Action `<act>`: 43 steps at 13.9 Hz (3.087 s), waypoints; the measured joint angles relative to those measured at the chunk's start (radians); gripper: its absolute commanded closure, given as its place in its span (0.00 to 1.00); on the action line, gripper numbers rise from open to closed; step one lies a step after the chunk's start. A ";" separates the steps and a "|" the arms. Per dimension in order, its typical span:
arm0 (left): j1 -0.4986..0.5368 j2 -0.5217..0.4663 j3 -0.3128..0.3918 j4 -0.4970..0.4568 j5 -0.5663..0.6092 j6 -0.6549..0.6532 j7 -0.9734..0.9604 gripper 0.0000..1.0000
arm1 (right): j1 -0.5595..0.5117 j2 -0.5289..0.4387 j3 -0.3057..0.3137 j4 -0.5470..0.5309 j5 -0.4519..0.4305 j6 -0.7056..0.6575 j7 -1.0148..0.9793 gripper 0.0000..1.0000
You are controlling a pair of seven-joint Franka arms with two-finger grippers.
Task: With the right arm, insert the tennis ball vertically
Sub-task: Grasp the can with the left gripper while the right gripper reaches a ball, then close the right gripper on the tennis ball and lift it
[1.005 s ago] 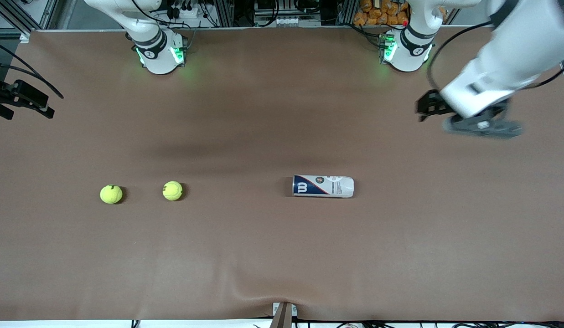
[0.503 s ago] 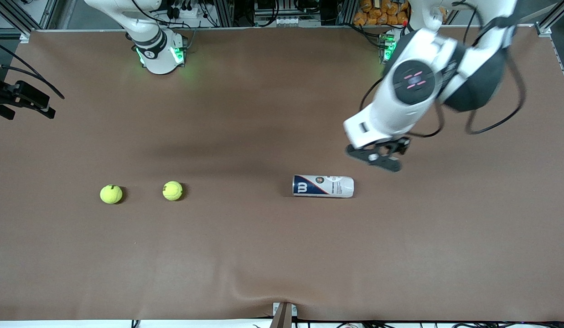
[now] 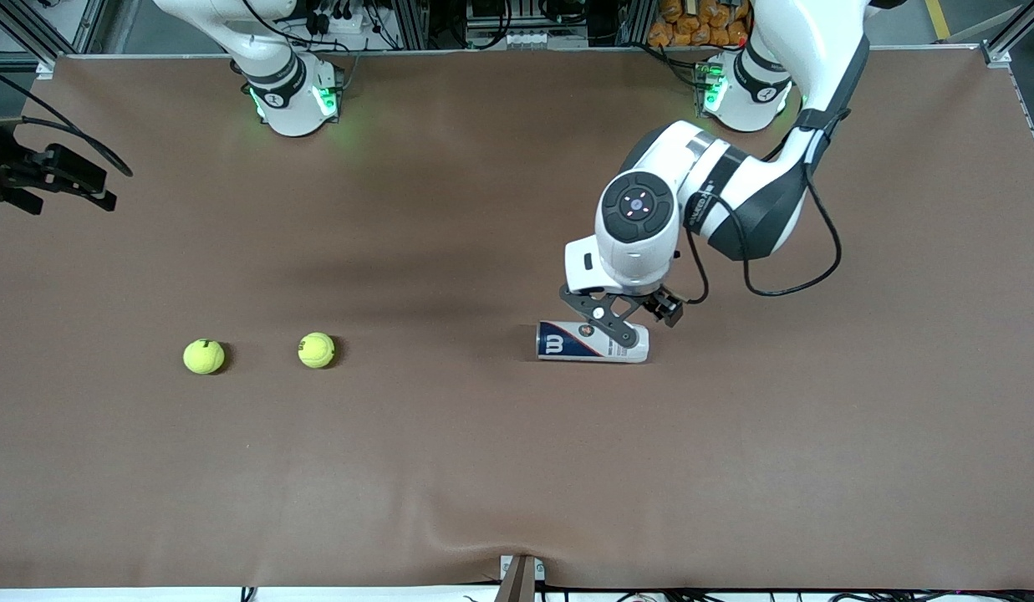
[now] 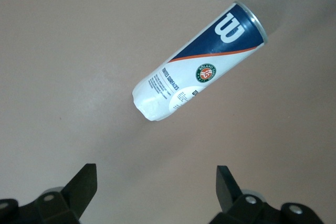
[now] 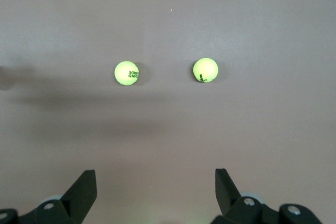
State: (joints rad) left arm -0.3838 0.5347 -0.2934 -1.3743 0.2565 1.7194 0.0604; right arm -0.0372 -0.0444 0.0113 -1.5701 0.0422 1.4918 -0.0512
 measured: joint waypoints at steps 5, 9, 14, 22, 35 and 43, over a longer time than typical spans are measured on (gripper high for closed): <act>-0.021 0.010 0.004 0.010 0.035 0.041 0.199 0.00 | 0.040 0.029 0.001 -0.012 0.000 0.003 0.003 0.00; -0.021 0.026 0.021 0.018 0.036 0.052 0.346 0.00 | 0.079 0.075 0.002 -0.015 0.000 0.010 0.030 0.00; -0.021 0.070 0.025 0.021 0.036 0.086 0.421 0.00 | 0.132 0.140 0.003 -0.027 0.000 0.075 0.098 0.00; -0.032 0.113 0.021 0.032 0.036 0.104 0.433 0.00 | 0.210 0.322 0.003 -0.060 -0.002 0.282 0.236 0.00; -0.146 0.251 0.101 0.036 0.105 0.181 0.574 0.00 | 0.239 0.535 0.004 -0.227 -0.053 0.700 0.270 0.00; -0.172 0.280 0.114 0.036 0.159 0.181 0.690 0.00 | 0.260 0.621 -0.003 -0.229 -0.089 0.741 0.299 0.00</act>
State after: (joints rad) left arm -0.5557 0.8144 -0.1799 -1.3379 0.4151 1.9006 0.7504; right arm 0.2223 0.5767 0.0088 -1.7991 -0.0464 2.2326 0.2477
